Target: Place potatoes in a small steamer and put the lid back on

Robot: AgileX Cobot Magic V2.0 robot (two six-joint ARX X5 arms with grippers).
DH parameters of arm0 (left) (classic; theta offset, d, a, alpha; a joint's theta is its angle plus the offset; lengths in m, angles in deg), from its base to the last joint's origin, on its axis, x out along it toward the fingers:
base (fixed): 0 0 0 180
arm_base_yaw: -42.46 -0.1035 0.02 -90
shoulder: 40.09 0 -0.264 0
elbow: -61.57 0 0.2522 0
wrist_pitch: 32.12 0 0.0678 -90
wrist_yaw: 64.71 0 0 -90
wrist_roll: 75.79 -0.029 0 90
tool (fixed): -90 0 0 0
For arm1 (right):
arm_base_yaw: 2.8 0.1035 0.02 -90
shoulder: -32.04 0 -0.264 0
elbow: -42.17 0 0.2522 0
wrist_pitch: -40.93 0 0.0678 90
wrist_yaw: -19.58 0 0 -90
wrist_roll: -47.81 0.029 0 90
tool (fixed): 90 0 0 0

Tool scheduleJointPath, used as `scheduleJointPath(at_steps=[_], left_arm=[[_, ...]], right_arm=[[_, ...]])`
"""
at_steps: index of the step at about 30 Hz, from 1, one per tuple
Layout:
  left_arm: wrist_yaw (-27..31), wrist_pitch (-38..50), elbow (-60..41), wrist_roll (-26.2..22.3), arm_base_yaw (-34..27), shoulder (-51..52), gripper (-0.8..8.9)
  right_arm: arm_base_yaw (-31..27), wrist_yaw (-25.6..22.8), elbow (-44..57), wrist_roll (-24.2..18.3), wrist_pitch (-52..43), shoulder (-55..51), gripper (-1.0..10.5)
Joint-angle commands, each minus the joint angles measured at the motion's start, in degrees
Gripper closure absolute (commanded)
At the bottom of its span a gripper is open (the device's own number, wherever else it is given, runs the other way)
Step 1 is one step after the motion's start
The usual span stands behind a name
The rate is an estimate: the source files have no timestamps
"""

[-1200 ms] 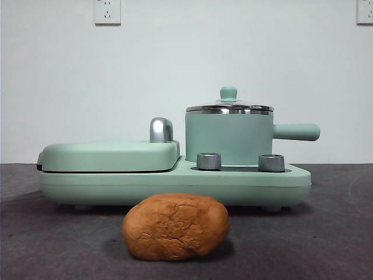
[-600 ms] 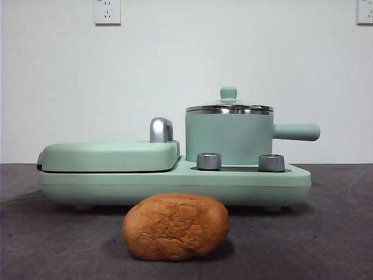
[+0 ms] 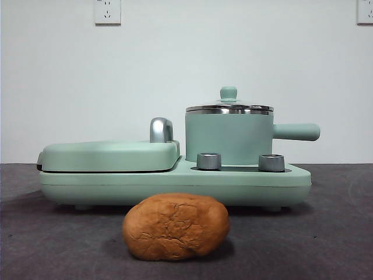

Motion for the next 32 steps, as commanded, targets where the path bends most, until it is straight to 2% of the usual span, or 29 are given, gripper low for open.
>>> scheduleJointPath(at_steps=[1,6,9,23,32], left_arm=[[1.99,6.23,1.36,2.38,2.25,-4.09,5.06],[4.57,16.33,1.53,4.96,6.73,-12.02,5.07],[6.36,19.56,2.99,5.42,9.35,-17.27,5.07],[7.65,21.07,21.2,5.66,15.91,-43.1,5.07],[7.65,21.27,30.97,5.62,18.84,-54.38,5.06]], right_arm=[[0.2,-0.26,-1.01,1.25,-0.5,0.2,6.3],[0.2,-0.81,-1.01,1.25,-0.5,0.2,6.3],[0.2,-1.55,-1.01,1.25,-0.5,0.2,6.3],[0.2,-1.53,-1.01,1.22,-0.5,0.22,6.3],[0.2,-1.55,-1.01,1.22,-0.5,0.22,6.3]])
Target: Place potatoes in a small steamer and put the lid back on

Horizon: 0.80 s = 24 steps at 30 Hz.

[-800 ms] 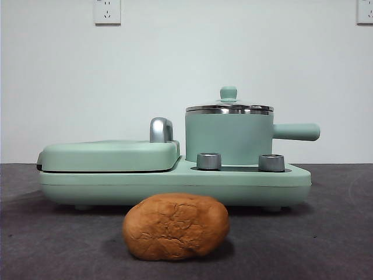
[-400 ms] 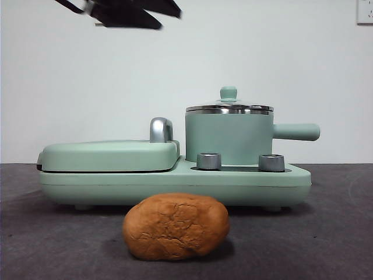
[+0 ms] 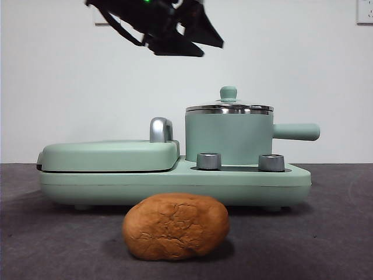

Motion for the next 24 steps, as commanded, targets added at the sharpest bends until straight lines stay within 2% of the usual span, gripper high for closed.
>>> scheduleJointPath(at_steps=[1,13,24], left_arm=[[0.15,0.87,3.19,0.22,1.03,-3.37,5.06],[0.17,2.62,9.14,-0.07,1.55,-12.52,5.07],[0.2,3.26,9.38,-0.04,1.49,-15.8,5.07]], right_arm=[[0.2,-0.09,-1.01,0.81,-0.5,0.22,6.3],[0.2,-0.07,-1.01,0.81,-0.5,0.2,6.3],[0.2,-0.09,-1.01,0.81,-0.5,0.2,6.3]])
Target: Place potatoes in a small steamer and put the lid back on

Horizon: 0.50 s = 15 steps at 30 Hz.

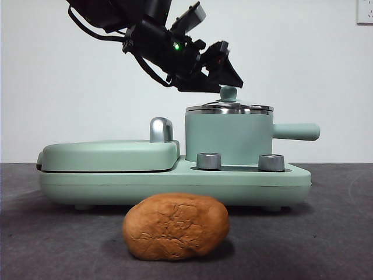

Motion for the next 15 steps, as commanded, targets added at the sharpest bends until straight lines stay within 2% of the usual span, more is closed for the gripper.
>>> scheduleJointPath(at_steps=[1,9,11,15], left_arm=[[0.22,0.68,1.62,-0.04,0.35,-2.32,5.07],[0.22,0.66,1.62,0.0,0.35,-3.15,5.18],[0.22,0.61,1.62,0.0,0.35,-3.15,5.7],[0.22,0.59,1.62,-0.02,0.37,-3.15,7.41]], right_arm=[[0.2,-0.09,-1.01,0.81,-0.5,0.2,6.3],[0.2,-0.09,-1.01,0.81,-0.5,0.2,6.3],[0.2,-0.09,-1.01,0.81,-0.5,0.2,6.3],[0.2,-0.09,-1.01,0.81,-0.5,0.2,6.3]])
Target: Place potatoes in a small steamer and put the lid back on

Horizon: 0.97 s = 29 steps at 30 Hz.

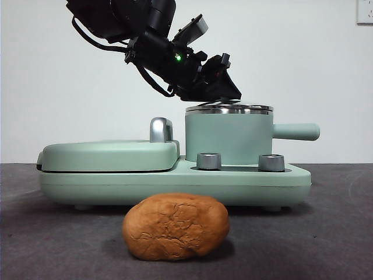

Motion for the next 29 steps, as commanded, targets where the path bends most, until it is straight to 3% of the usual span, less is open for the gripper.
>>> scheduleJointPath(at_steps=[1,29], left_arm=[[0.46,0.26,1.62,0.26,0.35,-1.4,7.74],[0.44,0.5,1.62,-0.13,0.35,2.89,7.98]], right_arm=[[0.2,-0.09,-1.01,0.81,-0.48,0.2,6.3],[0.2,-0.28,-1.01,0.81,1.16,0.2,6.3]])
